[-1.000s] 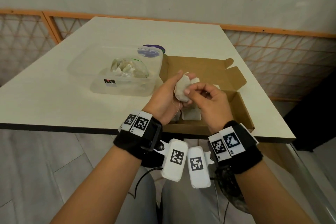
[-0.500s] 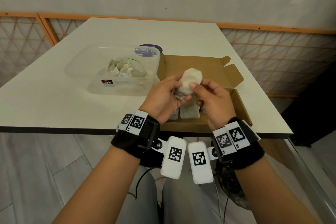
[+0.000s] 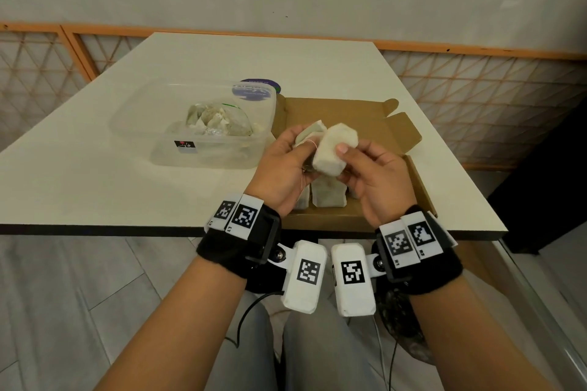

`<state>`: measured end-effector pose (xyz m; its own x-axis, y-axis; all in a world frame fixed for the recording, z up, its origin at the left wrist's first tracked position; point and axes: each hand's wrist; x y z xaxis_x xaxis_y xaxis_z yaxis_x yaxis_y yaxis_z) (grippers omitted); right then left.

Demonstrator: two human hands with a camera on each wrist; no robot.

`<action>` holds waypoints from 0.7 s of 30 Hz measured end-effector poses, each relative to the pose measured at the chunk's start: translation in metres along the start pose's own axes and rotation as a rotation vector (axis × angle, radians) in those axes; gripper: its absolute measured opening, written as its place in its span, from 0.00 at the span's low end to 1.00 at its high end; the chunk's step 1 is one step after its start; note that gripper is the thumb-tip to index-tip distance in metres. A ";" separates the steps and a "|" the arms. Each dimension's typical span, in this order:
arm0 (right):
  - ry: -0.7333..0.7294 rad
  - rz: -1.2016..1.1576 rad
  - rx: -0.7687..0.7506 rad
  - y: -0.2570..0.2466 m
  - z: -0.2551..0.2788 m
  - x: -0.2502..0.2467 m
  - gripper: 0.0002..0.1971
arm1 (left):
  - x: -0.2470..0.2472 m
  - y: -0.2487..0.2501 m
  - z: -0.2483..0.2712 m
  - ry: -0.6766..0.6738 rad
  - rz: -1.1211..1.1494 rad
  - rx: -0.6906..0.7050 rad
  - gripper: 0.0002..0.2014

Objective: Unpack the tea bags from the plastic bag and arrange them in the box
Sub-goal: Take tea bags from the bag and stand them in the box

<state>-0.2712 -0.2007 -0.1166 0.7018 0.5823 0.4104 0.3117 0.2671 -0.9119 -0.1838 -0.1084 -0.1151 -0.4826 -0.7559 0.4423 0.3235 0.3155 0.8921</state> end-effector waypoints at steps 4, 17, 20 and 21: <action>0.041 0.179 -0.052 0.006 0.000 0.003 0.06 | 0.000 -0.001 0.001 0.013 -0.025 0.003 0.07; 0.070 -0.005 0.018 0.001 -0.003 -0.001 0.05 | 0.001 0.003 -0.001 0.041 0.057 -0.055 0.11; 0.079 -0.062 0.034 -0.001 -0.004 -0.002 0.04 | 0.000 0.008 0.000 0.127 0.141 -0.089 0.06; 0.078 -0.068 0.033 -0.003 -0.004 -0.003 0.04 | -0.001 0.011 0.001 0.146 0.166 -0.093 0.04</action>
<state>-0.2719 -0.2068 -0.1151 0.7277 0.5008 0.4687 0.3402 0.3298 -0.8806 -0.1803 -0.1037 -0.1058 -0.2957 -0.7752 0.5582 0.4656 0.3933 0.7928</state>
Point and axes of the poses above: each hand's wrist, its own z-axis away from the middle knuckle, its own x-axis out of the palm, y = z × x, and after that the axes turned 12 degrees about y, right-handed
